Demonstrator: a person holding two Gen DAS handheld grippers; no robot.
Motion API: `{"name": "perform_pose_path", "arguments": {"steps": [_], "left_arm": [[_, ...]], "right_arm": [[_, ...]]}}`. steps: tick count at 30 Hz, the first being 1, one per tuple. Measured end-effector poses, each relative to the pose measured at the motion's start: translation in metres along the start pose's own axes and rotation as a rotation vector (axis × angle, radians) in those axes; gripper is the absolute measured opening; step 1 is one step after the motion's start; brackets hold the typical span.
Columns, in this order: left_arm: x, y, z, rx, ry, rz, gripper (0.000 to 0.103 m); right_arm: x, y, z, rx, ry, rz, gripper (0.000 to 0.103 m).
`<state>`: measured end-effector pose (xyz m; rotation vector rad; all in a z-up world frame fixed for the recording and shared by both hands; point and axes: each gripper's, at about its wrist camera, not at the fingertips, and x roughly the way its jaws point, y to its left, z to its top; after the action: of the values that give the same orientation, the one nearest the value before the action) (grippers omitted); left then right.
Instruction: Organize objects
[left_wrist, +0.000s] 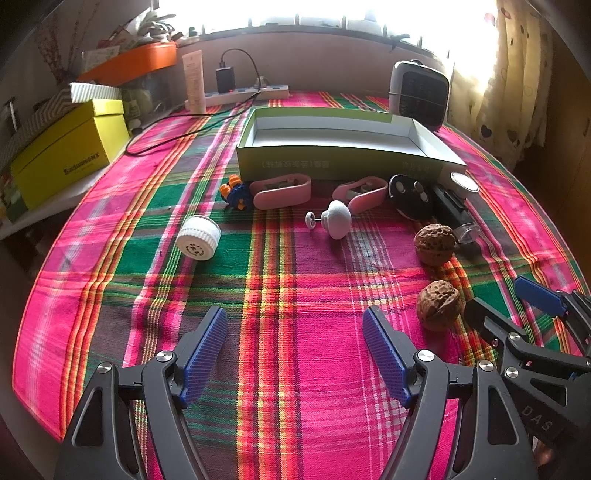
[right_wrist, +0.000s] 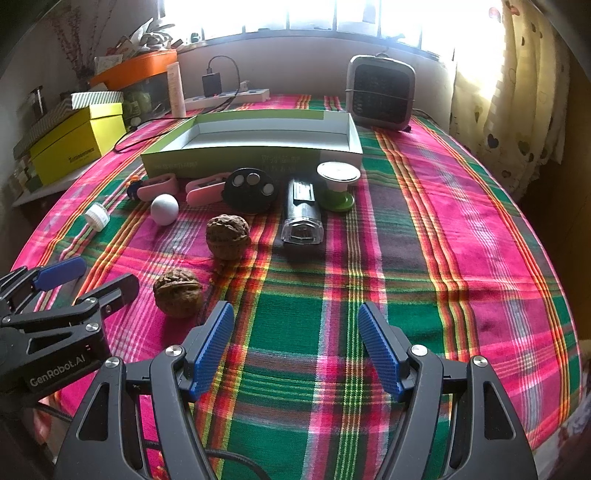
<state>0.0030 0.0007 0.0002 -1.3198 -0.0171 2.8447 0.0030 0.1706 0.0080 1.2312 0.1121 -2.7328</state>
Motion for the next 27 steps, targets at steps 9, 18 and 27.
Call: {"name": "perform_pose_path", "arguments": {"steps": [9, 18, 27], "left_arm": [[-0.001, -0.009, 0.001, 0.015, 0.006, -0.014, 0.075], [-0.002, -0.003, 0.002, 0.003, 0.019, -0.034, 0.075], [-0.013, 0.014, 0.000, -0.032, 0.032, -0.073, 0.074]], "right_arm": [[-0.001, 0.000, -0.001, -0.003, -0.002, 0.009, 0.070], [-0.004, 0.000, -0.002, 0.000, -0.011, 0.049, 0.070], [-0.017, 0.010, -0.001, -0.031, -0.089, 0.202, 0.070]]}}
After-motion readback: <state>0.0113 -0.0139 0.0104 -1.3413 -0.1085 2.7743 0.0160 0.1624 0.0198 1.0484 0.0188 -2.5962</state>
